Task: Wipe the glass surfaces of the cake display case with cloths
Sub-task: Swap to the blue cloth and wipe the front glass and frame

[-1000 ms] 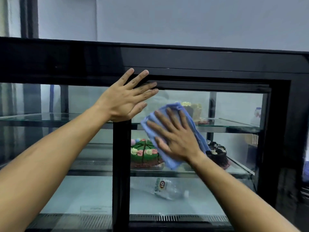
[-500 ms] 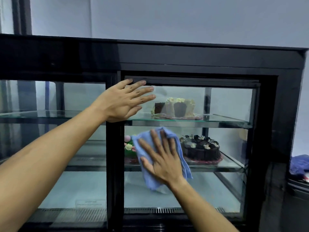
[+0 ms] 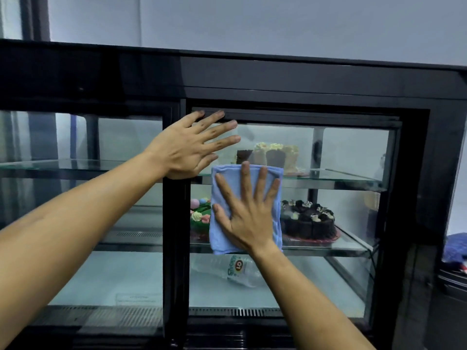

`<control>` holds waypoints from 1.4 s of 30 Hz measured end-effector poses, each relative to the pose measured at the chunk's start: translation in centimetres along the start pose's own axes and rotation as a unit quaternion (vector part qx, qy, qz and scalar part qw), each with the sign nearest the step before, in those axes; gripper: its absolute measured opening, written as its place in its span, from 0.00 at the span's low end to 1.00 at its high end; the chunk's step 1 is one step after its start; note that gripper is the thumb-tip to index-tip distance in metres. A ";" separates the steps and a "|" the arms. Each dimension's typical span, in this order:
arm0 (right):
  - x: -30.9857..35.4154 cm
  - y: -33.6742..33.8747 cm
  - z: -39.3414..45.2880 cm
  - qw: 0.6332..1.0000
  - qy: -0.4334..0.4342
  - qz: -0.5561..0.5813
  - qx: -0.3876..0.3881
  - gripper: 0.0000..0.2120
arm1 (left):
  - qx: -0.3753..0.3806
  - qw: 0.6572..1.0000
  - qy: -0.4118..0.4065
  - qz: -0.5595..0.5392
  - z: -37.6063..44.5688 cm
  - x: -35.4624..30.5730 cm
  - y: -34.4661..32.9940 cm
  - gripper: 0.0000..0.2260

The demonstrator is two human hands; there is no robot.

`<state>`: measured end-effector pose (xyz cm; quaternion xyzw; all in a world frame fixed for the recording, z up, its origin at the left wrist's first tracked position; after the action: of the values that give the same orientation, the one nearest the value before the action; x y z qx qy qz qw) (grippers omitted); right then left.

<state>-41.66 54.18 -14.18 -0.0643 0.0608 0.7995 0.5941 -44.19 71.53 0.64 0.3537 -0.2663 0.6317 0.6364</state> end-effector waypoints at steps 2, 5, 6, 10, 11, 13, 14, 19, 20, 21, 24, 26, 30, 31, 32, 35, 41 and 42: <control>0.5 -0.2 -1.1 0.999 0.053 0.008 0.006 0.30 | 0.001 1.000 0.000 0.000 0.0 0.0 0.0 0.27; -3.5 0.5 -2.4 0.997 0.075 0.010 -0.004 0.29 | 0.007 1.000 0.014 0.006 -0.2 -0.3 -0.1 0.28; -6.3 1.0 -2.6 0.998 0.055 -0.007 -0.016 0.29 | 0.010 1.000 0.015 0.006 -0.3 -0.4 -0.2 0.28; -19.8 3.8 -3.1 0.990 -0.128 -0.065 -0.014 0.32 | 0.011 1.000 0.012 0.006 0.0 -0.6 -0.1 0.30; -21.6 4.4 -2.9 0.982 -0.175 -0.063 -0.007 0.32 | 0.013 1.000 0.008 0.009 0.3 -0.8 0.0 0.30; -21.5 4.2 -2.1 0.964 -0.255 -0.076 -0.004 0.34 | 0.006 1.000 -0.002 0.009 0.8 -1.2 -0.2 0.31; -19.9 3.9 -1.2 0.953 -0.290 -0.085 -0.020 0.34 | 0.000 1.000 -0.003 0.005 1.0 -1.3 -0.5 0.30; -3.4 0.4 2.0 0.991 -0.130 -0.028 -0.012 0.32 | -0.007 1.000 0.015 -0.013 1.3 -1.2 -0.2 0.28; -0.3 -0.2 1.0 0.999 -0.050 0.000 0.001 0.31 | -0.006 1.000 0.017 -0.021 1.2 -1.0 -0.2 0.27; 2.0 -0.7 -0.8 0.999 0.021 0.025 0.010 0.30 | -0.004 0.999 0.021 -0.028 1.2 -0.9 -0.1 0.27; 4.9 -1.8 -9.4 0.991 0.118 0.052 0.034 0.30 | -0.003 0.999 0.020 -0.030 1.0 -0.9 -0.3 0.27; 5.4 -1.4 -15.4 0.984 0.160 0.034 0.065 0.30 | 0.001 1.000 0.011 -0.016 0.9 -1.0 -0.7 0.28; 5.3 -0.8 -17.0 0.980 0.170 0.039 0.091 0.30 | 0.009 1.000 0.015 -0.014 0.9 -1.4 -0.9 0.29; 4.8 -1.0 -14.6 0.984 0.153 0.049 0.077 0.29 | 0.011 1.000 0.017 -0.021 0.9 -1.4 -0.8 0.29; 4.1 -1.2 -11.4 0.989 0.122 0.057 0.060 0.29 | 0.012 0.999 0.020 -0.026 0.9 -1.4 -0.8 0.30; 2.0 -1.4 -1.4 0.999 0.030 0.041 -0.003 0.28 | 0.013 0.999 0.031 -0.028 1.0 -1.4 -0.4 0.29; 6.3 -2.0 -6.8 0.998 0.016 0.055 0.030 0.29 | 0.026 0.998 0.038 -0.035 1.2 -1.7 0.0 0.30; 6.9 -2.0 -9.7 0.996 0.018 0.069 0.048 0.29 | 0.028 0.998 0.040 -0.035 1.1 -1.7 0.0 0.30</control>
<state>-41.41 59.60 -25.00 -0.0461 0.1138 0.8337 0.5384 -44.21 69.58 -0.03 0.3549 -0.2103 0.6296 0.6583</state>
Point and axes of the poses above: each hand's wrist, its own z-axis towards the middle knuckle, its own y-axis out of the back of the hand, x = y × z, the point moved 3 cm from there along z, towards the middle knuckle, and after that the axes turned 12 degrees about -x, right-handed, at the moved point
